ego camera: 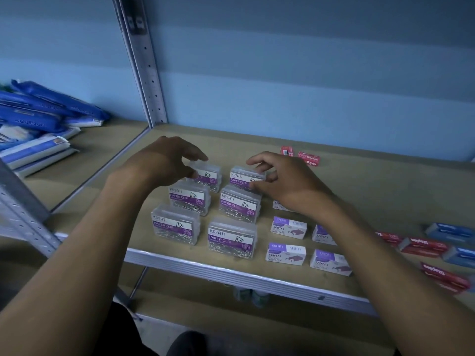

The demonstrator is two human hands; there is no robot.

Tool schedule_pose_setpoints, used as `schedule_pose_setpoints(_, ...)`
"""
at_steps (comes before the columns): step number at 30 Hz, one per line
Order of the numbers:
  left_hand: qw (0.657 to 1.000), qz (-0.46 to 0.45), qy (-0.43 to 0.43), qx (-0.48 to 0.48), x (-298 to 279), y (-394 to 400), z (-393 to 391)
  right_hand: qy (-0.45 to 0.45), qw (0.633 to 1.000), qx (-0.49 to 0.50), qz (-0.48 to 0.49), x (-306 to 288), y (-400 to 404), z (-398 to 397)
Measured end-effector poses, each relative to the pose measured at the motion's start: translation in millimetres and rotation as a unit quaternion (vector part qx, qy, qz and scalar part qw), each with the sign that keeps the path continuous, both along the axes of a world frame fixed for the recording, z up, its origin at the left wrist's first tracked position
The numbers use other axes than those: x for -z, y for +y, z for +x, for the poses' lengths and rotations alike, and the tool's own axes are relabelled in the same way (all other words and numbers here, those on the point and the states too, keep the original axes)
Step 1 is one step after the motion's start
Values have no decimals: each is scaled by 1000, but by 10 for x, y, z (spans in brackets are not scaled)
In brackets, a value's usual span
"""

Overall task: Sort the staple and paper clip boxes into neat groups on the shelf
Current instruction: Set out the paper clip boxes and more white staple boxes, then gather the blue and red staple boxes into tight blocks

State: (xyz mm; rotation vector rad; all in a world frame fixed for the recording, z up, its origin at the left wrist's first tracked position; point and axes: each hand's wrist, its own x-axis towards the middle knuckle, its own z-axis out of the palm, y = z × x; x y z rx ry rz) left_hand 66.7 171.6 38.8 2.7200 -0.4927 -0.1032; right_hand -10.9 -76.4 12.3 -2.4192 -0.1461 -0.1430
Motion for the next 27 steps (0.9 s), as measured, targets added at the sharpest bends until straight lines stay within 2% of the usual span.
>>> schedule_pose_setpoints(6, 998, -17, -64, 10, -178, -151, -143, -27, 998, 47, 16, -139, -233, -89)
schedule_pose_setpoints(13, 990, -31, -94, 104, -297, -761, 15, -41, 991, 81, -103, -212, -864, -11)
schedule_pose_setpoints(16, 988, -16, -84, 130, -267, -1105, 191, -17, 982, 94, -162, -185, -1077, 139)
schedule_pose_setpoints(21, 985, 72, -50, 152, -90, -1644, 390, 51, 969, 112, -216, -69, -1213, 396)
schedule_pose_setpoints(27, 984, 101, -23, 144, 135, -1989, 570, 43, 950, 120, -284, -39, -1236, 547)
